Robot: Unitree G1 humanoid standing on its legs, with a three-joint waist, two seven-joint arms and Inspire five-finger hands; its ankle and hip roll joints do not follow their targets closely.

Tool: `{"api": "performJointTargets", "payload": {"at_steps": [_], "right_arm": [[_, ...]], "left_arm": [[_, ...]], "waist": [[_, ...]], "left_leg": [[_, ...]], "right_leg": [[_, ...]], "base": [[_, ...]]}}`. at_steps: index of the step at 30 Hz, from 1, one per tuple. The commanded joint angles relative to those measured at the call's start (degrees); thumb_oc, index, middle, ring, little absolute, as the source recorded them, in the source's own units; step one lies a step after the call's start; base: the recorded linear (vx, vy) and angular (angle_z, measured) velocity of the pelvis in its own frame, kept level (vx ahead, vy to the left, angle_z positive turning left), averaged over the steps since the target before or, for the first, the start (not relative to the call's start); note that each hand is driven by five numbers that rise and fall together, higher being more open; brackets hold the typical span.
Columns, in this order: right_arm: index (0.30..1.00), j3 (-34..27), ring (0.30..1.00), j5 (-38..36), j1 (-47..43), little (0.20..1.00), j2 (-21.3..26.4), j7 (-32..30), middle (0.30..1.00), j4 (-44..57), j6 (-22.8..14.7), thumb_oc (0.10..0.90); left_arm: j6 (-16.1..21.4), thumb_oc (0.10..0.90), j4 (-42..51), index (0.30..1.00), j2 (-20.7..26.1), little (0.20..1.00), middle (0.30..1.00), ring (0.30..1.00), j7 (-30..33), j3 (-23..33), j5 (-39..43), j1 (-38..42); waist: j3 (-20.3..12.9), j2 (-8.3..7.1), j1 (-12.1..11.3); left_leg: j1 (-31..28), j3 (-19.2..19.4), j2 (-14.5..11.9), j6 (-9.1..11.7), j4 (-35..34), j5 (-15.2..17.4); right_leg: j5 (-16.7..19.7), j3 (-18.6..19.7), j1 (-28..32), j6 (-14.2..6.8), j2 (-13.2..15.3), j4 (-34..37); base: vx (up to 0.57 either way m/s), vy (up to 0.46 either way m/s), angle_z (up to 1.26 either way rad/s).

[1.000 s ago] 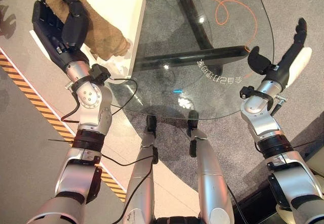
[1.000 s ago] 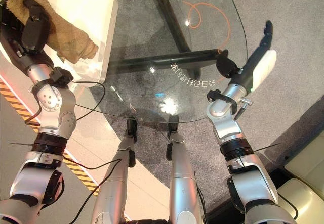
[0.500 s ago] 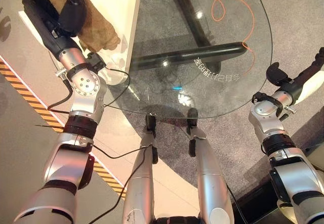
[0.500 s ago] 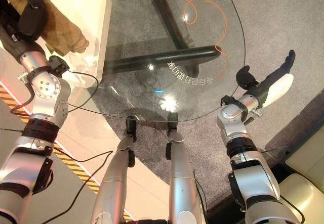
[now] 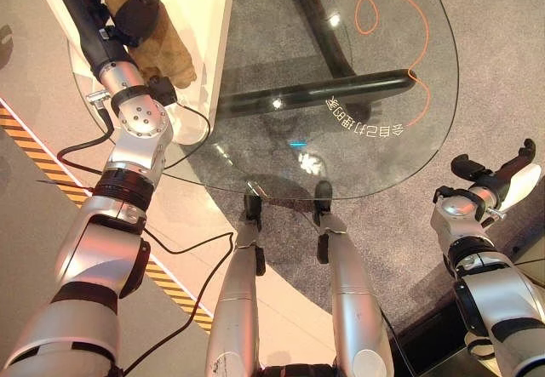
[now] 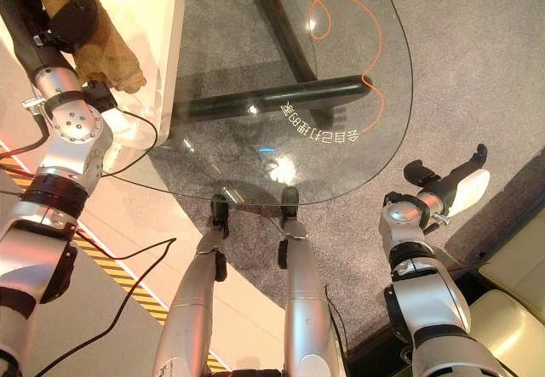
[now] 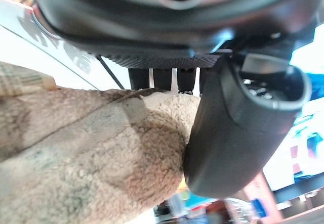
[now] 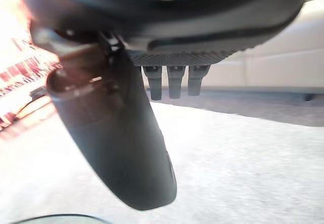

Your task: Wipe the table with a cloth and put it in the basket.

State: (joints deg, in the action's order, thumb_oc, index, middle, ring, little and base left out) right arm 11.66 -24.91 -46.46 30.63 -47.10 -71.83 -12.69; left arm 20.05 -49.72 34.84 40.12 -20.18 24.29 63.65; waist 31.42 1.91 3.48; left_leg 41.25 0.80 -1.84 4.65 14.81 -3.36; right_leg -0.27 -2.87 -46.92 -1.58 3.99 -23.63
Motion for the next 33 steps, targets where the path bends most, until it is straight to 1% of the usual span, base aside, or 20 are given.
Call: {"api": "performJointTargets", "payload": {"at_steps": [1,2,4,9,10,12,14,22,26,28,30,33], "right_arm": [[0.900,-1.02,0.900,0.13,1.89,0.900,2.70,0.00,0.900,-1.69,1.44,0.800],[0.900,-0.94,0.900,0.24,2.15,0.900,2.65,0.07,0.900,-1.89,1.47,0.800],[0.900,-0.62,0.900,0.60,3.36,0.900,2.34,0.93,0.900,-2.58,2.86,0.800],[0.900,-0.12,0.900,1.61,4.13,0.900,1.99,2.16,0.900,-3.25,3.77,0.800],[0.900,0.18,0.900,2.17,4.27,0.900,1.96,2.58,0.900,-3.17,4.11,0.800],[0.900,0.30,0.900,2.32,4.30,0.900,1.94,2.66,0.900,-3.15,4.18,0.800],[0.900,0.97,0.900,2.98,4.13,0.900,1.70,3.56,0.900,-2.96,4.84,0.800],[0.900,1.86,0.900,3.56,4.01,0.900,1.64,3.82,0.900,-2.82,5.88,0.800],[0.900,1.61,0.900,3.99,3.78,0.900,1.84,3.68,0.900,-3.09,6.05,0.800],[0.900,1.69,0.900,4.12,3.61,0.900,2.02,3.80,0.900,-3.22,5.89,0.800],[0.900,1.64,0.900,4.48,3.45,0.900,2.14,4.07,0.900,-3.27,5.83,0.800],[0.900,1.71,0.900,4.58,3.37,0.900,2.14,4.20,0.900,-3.17,5.96,0.800]], "left_arm": [[2.47,0.100,0.94,0.300,6.87,0.200,0.300,0.300,0.39,1.60,-1.08,8.19],[2.42,0.100,0.71,0.300,6.83,0.200,0.300,0.300,0.30,1.48,-1.02,8.05],[0.36,0.100,-0.34,0.300,6.89,0.200,0.300,0.300,-0.43,0.87,-1.30,7.79],[-1.50,0.100,-2.65,0.300,6.84,0.200,0.300,0.300,-2.79,0.48,-2.44,7.22],[-2.57,0.100,-3.26,0.300,6.92,0.200,0.300,0.300,-3.87,0.15,-2.33,7.23],[-2.63,0.100,-3.44,0.300,6.94,0.200,0.300,0.300,-3.97,0.03,-2.64,7.25],[-4.40,0.100,-4.70,0.300,6.77,0.200,0.300,0.300,-5.79,-1.01,-4.93,7.65],[-6.92,0.100,-6.72,0.300,6.76,0.200,0.300,0.300,-8.37,-3.49,-6.29,9.20],[-9.27,0.100,-7.51,0.300,6.55,0.200,0.300,0.300,-9.64,-4.65,-7.49,10.03],[-9.71,0.100,-8.08,0.300,6.71,0.200,0.300,0.300,-9.85,-5.12,-8.06,10.52],[-11.39,0.100,-9.00,0.300,6.90,0.200,0.300,0.300,-10.49,-5.79,-8.66,11.36],[-12.33,0.100,-9.95,0.300,6.87,0.200,0.300,0.300,-11.10,-6.37,-9.38,11.84]], "waist": [[-1.63,0.60,0.07],[-1.63,0.61,0.11],[-1.63,0.85,0.38],[-1.63,1.01,0.63],[-1.63,1.05,0.72],[-1.63,1.06,0.75],[-1.63,1.03,1.01],[-1.63,1.47,1.54],[-1.63,1.77,1.75],[-1.63,1.81,1.83],[-1.63,1.75,1.99],[-1.63,1.62,2.14]], "left_leg": [[-0.15,2.32,2.91,-1.78,2.53,3.49],[-0.48,2.33,2.93,-1.76,2.64,3.91],[-0.21,2.54,2.91,-1.78,2.40,3.42],[-0.36,2.73,2.91,-1.74,2.31,3.62],[-0.29,2.82,2.90,-1.73,2.19,3.50],[-0.26,2.86,2.88,-1.72,2.16,3.47],[-0.01,3.21,2.68,-1.65,2.00,3.24],[0.54,3.54,2.70,-1.54,1.64,2.71],[0.87,3.73,2.80,-1.59,1.60,2.51],[1.03,3.76,2.79,-1.61,1.56,2.42],[1.35,3.82,2.70,-1.56,1.70,2.42],[1.50,3.84,2.71,-1.59,1.72,2.33]], "right_leg": [[-3.98,-2.28,3.51,-0.98,-3.42,0.58],[-4.42,-2.26,3.79,-1.02,-3.39,0.39],[-3.94,-2.15,3.46,-0.97,-3.31,0.67],[-4.34,-1.99,3.40,-0.98,-3.36,0.44],[-4.30,-1.94,3.29,-0.95,-3.40,0.50],[-4.29,-1.92,3.26,-0.94,-3.41,0.50],[-4.25,-1.78,2.88,-0.92,-3.47,0.48],[-3.90,-1.53,2.01,-0.94,-3.33,0.71],[-3.65,-1.49,1.48,-0.97,-3.24,0.75],[-3.54,-1.45,1.25,-1.02,-3.18,0.79],[-3.46,-1.41,0.92,-1.11,-3.12,0.73],[-3.28,-1.37,0.79,-1.13,-3.14,0.83]], "base": [[0.00,0.000,0.00],[0.00,0.000,0.00],[0.01,0.041,0.01],[0.00,0.013,0.00],[0.00,0.000,0.00],[0.00,0.000,0.00],[0.00,0.020,-0.01],[0.00,0.014,-0.01],[0.00,0.000,0.00],[0.00,0.000,0.00],[0.00,0.000,0.00],[0.00,0.000,0.00]]}}
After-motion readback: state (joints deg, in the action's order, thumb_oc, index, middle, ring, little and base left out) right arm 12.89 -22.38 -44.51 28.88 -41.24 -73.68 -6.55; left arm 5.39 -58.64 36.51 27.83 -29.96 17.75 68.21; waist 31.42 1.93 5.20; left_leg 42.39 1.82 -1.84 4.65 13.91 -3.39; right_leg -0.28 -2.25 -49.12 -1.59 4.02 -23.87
